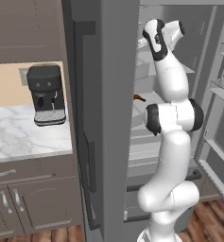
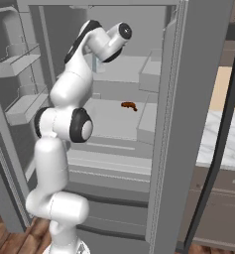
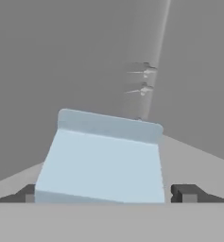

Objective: Take out the milk from the fridge and place it on the tray on the counter. Then take the sugar cube near the tray and place it in the tray.

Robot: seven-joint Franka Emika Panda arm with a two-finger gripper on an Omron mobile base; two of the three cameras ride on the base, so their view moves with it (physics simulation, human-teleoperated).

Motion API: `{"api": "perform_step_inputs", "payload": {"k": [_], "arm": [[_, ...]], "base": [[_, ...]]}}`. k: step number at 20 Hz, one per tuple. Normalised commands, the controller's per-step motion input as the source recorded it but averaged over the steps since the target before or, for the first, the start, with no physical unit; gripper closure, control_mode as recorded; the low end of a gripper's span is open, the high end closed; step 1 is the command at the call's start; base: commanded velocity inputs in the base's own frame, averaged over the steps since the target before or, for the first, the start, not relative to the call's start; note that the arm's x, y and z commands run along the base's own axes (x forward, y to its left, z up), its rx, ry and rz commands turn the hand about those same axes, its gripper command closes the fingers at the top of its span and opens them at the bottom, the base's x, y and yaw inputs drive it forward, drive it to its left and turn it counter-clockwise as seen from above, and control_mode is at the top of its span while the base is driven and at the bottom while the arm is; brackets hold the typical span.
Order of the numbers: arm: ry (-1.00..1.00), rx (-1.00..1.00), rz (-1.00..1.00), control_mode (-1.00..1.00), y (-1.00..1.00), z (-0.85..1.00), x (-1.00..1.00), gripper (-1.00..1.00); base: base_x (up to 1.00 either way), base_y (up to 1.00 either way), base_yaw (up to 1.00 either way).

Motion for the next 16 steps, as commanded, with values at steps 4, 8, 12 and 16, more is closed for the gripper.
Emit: {"api": "perform_step_inputs", "payload": {"k": [4, 8, 12, 16], "arm": [[0.0, 0.0, 0.0, -1.0, 0.37, -0.02, 0.23, 1.0], [0.0, 0.0, 0.0, -1.0, 0.03, 0.0, 0.01, 1.0], [-0.05, 0.0, 0.0, -1.0, 0.0, 0.02, -0.12, 1.0], [-0.09, 0.0, 0.0, -1.0, -0.01, 0.01, -0.42, 1.0]], "base": [[0.0, 0.0, 0.0], [0.0, 0.0, 0.0], [0.0, 0.0, 0.0], [0.0, 0.0, 0.0]]}}
